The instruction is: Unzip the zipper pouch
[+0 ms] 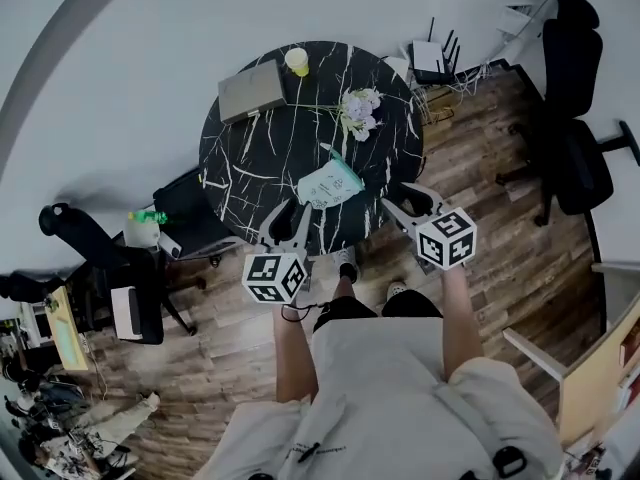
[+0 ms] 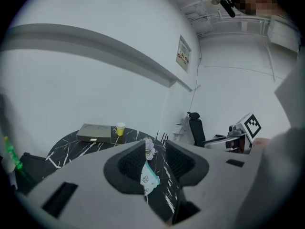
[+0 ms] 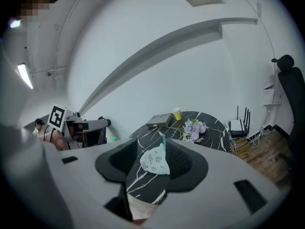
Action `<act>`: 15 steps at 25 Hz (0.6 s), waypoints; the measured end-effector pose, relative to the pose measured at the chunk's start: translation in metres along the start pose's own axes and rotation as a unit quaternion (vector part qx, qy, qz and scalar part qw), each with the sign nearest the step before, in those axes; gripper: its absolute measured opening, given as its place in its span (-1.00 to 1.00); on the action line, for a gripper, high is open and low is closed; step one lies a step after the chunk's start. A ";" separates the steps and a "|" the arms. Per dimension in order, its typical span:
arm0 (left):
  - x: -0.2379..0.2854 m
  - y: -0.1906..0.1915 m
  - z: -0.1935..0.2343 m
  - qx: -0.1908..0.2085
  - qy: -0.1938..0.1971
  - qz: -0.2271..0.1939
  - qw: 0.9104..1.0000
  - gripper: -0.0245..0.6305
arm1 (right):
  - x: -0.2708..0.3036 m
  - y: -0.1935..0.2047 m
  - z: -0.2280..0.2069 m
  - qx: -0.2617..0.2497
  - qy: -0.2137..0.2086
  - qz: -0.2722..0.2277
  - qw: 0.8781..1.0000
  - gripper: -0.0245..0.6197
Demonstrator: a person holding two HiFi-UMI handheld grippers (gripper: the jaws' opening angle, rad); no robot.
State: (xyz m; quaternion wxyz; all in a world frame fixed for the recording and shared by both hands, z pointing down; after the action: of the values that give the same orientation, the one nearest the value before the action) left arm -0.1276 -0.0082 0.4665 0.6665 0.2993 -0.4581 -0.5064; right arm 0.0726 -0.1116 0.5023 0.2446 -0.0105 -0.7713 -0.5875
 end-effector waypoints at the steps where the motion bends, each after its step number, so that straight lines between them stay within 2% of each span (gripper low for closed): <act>1: 0.010 -0.007 0.009 0.001 0.007 0.005 1.000 -0.49 | 0.009 -0.003 -0.006 0.006 0.005 -0.008 1.000 -0.33; 7: 0.060 -0.029 0.049 0.009 0.052 0.040 0.998 -0.49 | 0.058 0.012 -0.027 0.014 0.014 0.001 1.000 -0.33; 15: 0.100 -0.015 0.069 0.023 0.105 0.098 0.989 -0.49 | 0.107 0.045 -0.049 -0.030 -0.032 0.080 0.996 -0.33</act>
State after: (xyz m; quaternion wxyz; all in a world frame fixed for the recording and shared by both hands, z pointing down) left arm -0.1895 -0.1033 0.5120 0.7503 0.3197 -0.4240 -0.3938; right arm 0.0096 -0.1710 0.5934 0.2650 -0.0983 -0.7575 -0.5885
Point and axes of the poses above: the fingertips, and each gripper's own axes: x forward along the fingers, z to its left, y out of its underside, the point moved 4 cm from there along -x, backward along the fingers, and after that the axes turned 12 degrees about -x, right-handed, at the moved point
